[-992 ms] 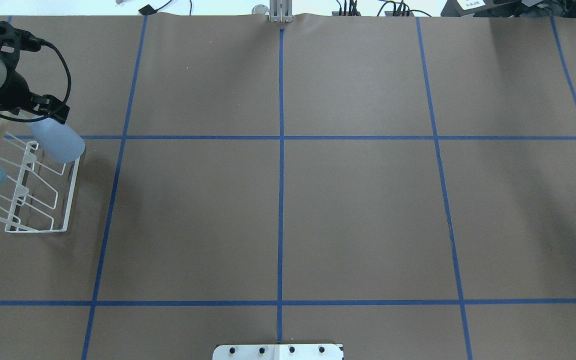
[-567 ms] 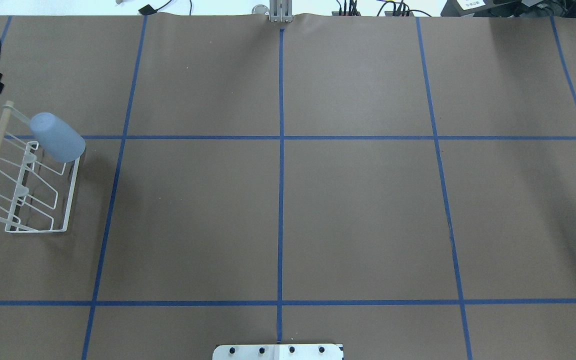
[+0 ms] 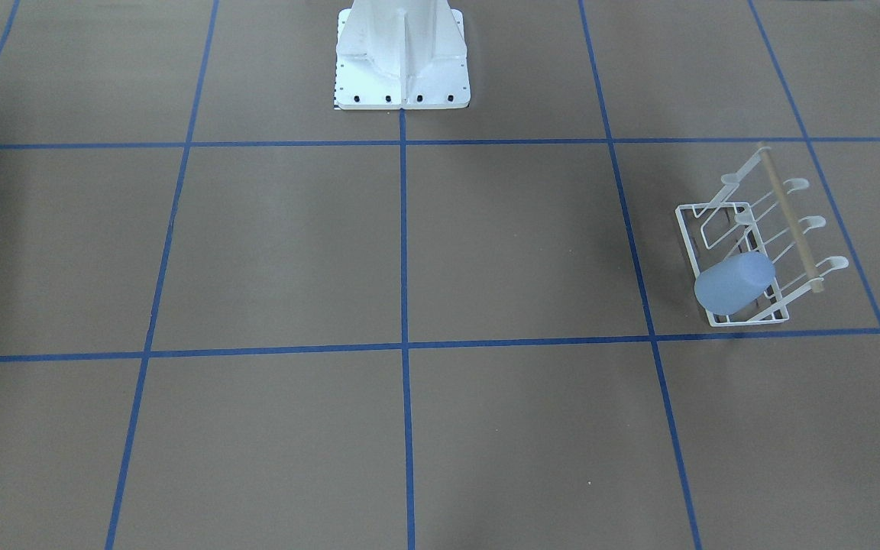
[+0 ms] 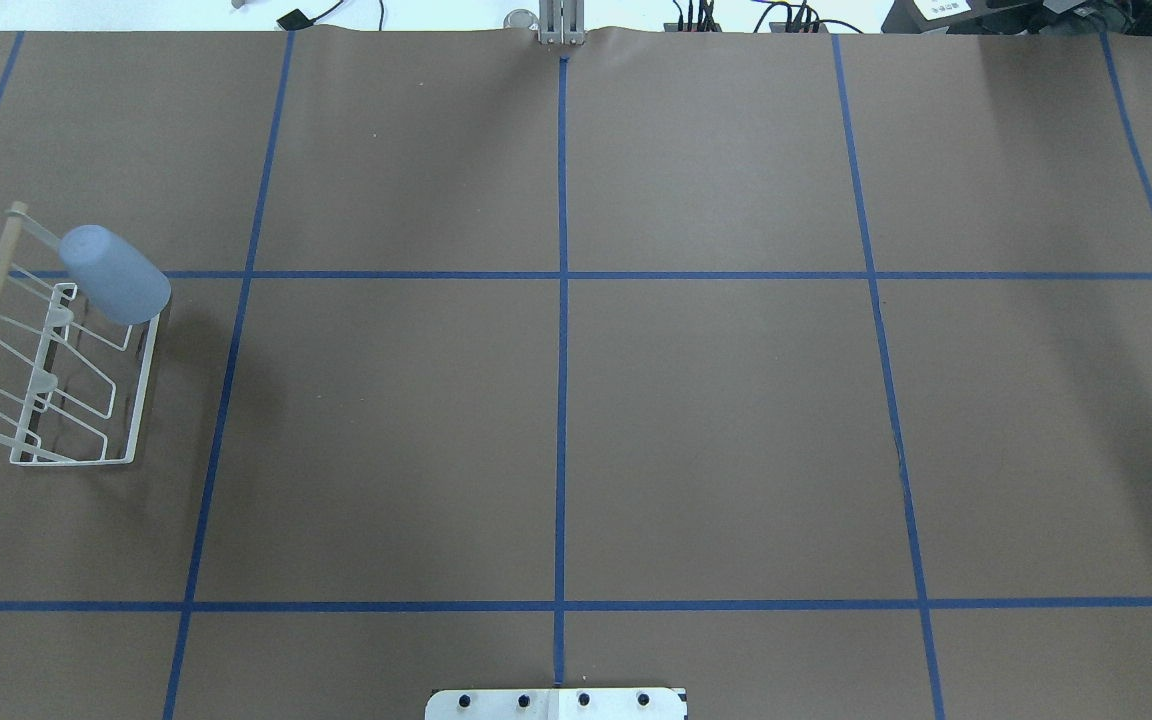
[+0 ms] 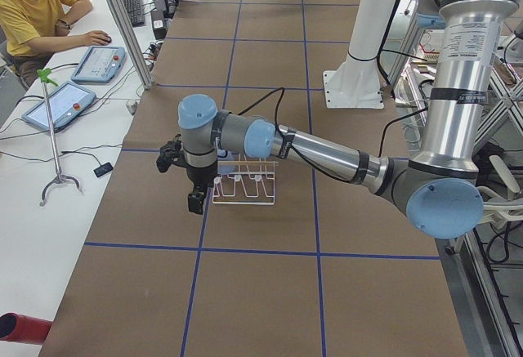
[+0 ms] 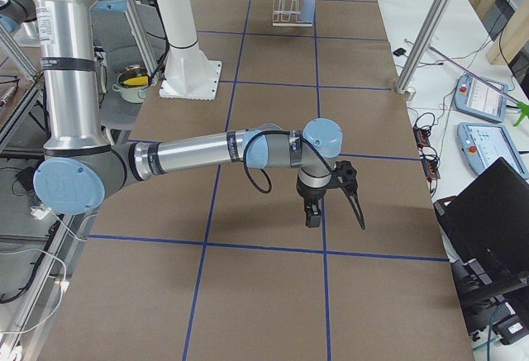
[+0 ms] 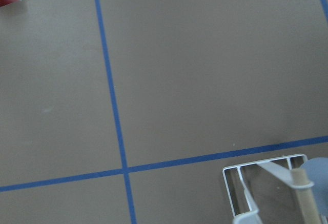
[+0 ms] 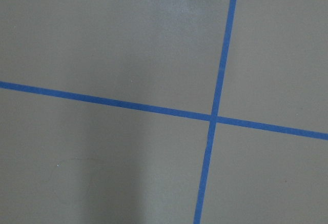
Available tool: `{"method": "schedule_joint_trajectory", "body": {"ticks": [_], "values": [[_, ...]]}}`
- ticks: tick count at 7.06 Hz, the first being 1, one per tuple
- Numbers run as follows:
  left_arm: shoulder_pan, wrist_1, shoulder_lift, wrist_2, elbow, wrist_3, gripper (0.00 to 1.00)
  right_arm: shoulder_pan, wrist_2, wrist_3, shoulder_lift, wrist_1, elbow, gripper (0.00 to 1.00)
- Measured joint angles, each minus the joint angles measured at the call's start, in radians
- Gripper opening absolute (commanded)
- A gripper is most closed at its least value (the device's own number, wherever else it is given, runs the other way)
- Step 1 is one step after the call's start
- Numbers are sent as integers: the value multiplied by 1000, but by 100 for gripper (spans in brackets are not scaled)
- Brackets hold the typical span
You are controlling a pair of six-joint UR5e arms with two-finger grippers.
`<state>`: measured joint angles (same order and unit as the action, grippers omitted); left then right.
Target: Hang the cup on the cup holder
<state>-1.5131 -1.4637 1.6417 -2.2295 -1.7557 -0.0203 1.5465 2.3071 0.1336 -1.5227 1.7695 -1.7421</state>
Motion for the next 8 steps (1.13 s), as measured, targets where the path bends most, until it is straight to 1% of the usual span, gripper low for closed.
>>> {"method": "schedule_joint_trajectory", "body": {"ticks": [1,2,4,5,7,8], "values": [[-19,4,-43,-13,8,-33,99,11,-5,28,9,38,-3,100],[-41,4,-85,-42,5,-47,99,15,-17,39,12,51,-5,100],[-84,-9,-141,-163,-2,-40,99,16,-72,44,14,50,-5,100],[-92,-11,-153,-190,-1,-36,99,15,-85,44,15,48,-5,100],[-95,-12,-160,-197,-1,-36,99,15,-88,39,2,26,-5,100],[-96,-12,-161,-197,-4,-35,99,15,-86,35,-17,-10,-3,100]]}}
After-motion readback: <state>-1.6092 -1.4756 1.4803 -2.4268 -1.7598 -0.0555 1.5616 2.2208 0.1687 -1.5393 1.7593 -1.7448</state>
